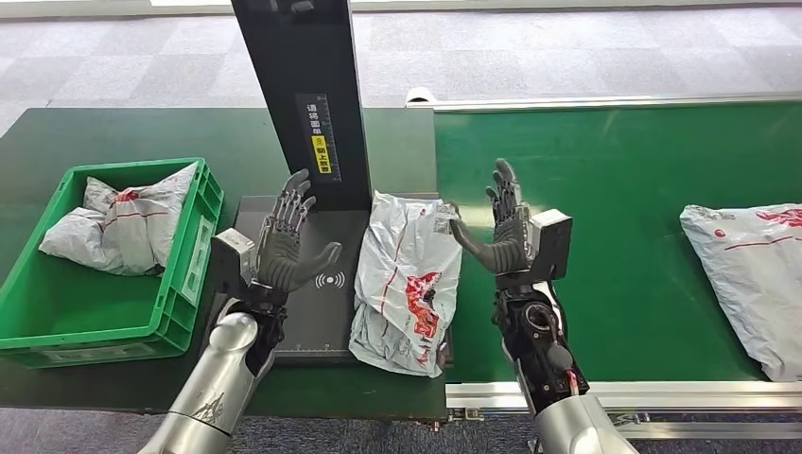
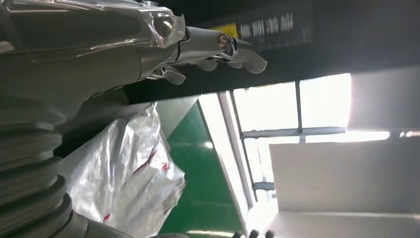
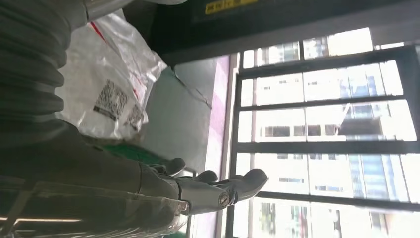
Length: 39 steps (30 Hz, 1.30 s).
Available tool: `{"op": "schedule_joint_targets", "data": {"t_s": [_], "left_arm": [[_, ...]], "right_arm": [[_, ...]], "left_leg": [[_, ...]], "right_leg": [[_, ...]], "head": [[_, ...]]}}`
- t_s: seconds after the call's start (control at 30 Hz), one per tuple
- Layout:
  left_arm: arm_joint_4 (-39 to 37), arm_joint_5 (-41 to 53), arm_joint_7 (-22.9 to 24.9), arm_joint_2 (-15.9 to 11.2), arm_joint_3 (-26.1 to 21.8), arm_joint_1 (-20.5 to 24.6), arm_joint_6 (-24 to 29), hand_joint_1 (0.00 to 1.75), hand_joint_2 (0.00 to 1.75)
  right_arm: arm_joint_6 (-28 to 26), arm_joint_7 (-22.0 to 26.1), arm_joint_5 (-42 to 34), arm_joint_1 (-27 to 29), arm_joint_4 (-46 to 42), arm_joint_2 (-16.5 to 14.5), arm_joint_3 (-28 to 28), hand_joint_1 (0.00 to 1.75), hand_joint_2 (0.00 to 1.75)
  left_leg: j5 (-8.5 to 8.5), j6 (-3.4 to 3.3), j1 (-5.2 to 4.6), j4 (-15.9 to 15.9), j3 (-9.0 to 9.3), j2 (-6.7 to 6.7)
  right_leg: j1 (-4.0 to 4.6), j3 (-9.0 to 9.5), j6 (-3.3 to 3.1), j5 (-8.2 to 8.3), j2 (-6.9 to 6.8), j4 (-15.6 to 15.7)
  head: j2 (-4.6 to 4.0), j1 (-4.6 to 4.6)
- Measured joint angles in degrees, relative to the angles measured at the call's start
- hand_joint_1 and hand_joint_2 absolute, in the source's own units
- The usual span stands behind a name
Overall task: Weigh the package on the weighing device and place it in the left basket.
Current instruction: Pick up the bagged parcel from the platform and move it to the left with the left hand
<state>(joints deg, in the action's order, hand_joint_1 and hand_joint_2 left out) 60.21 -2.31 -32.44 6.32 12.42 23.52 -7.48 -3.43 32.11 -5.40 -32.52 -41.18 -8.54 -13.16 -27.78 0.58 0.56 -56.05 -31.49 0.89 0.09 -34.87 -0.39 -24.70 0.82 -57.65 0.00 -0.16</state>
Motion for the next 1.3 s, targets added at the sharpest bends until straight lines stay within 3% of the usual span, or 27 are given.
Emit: {"op": "schedule_joint_targets", "data": {"t_s": [0.17,0.27,0.37,0.47,0.73,0.87,0.97,1.3], "left_arm": [[3.74,13.05,5.34,-0.11,5.93,-1.95,5.97,0.0,1.75],[4.03,23.05,11.01,-0.13,10.75,-2.05,9.68,0.0,1.75],[1.37,34.11,17.44,-0.09,15.7,-1.12,13.13,0.0,1.75],[-2.93,40.18,19.53,0.07,19.37,0.04,13.74,0.0,1.75],[-12.22,54.15,29.07,0.69,24.84,3.69,15.54,0.0,1.75],[-15.14,56.41,30.19,1.47,25.08,5.28,14.43,1.61,1.75],[-16.4,56.91,29.62,1.79,24.93,5.55,14.71,1.75,1.75],[-15.03,55.13,26.21,1.6,20.8,4.07,17.03,1.75,1.75]], "right_arm": [[-5.57,-3.1,0.71,0.19,-1.74,1.62,1.7,0.0,1.75],[-6.74,-5.87,3.28,0.18,-1.54,2.56,1.73,0.0,1.75],[-6.83,-8.09,6.17,0.16,-0.73,3.1,1.03,0.0,1.75],[-6.53,-9.05,7.85,0.18,0.0,3.22,0.37,0.0,1.75],[-1.91,-14.69,14.34,0.07,1.99,3.51,-2.63,0.0,1.75],[0.09,-16.09,16.9,-0.45,3.39,3.51,-3.82,0.0,1.75],[1.4,-16.6,17.9,-0.91,4.47,3.51,-4.39,0.0,1.75],[3.61,-15.44,19.63,-1.27,6.2,3.53,-4.93,0.0,1.75]], "left_leg": [[0.0,0.0,0.0,0.0,0.0,-0.01],[0.0,-0.01,-0.01,0.0,0.0,0.0],[0.0,-0.01,-0.01,0.0,0.0,-0.01],[0.0,-0.01,0.0,0.0,0.0,-0.01],[0.0,-0.01,0.01,0.01,0.0,-0.01],[0.0,-0.01,0.0,0.01,0.07,-0.01],[0.0,-0.02,0.0,0.01,0.14,-0.01],[0.02,-0.01,0.01,0.01,0.15,-0.01]], "right_leg": [[0.0,0.0,0.0,0.0,0.01,0.0],[-0.01,0.01,0.0,0.0,0.0,0.01],[-0.02,0.01,0.01,0.01,0.01,0.01],[-0.01,0.0,0.01,0.01,0.01,0.01],[0.02,0.03,0.0,0.01,0.01,0.01],[0.0,0.14,0.01,0.01,0.0,0.01],[-0.01,0.22,0.02,0.02,-0.01,0.01],[0.02,0.2,0.02,0.05,0.01,0.0]], "head": [[0.0,0.01],[0.0,0.01],[-0.01,0.0],[-0.01,0.0],[0.0,-0.01],[-0.01,0.01],[0.0,0.02],[0.0,0.0]]}}
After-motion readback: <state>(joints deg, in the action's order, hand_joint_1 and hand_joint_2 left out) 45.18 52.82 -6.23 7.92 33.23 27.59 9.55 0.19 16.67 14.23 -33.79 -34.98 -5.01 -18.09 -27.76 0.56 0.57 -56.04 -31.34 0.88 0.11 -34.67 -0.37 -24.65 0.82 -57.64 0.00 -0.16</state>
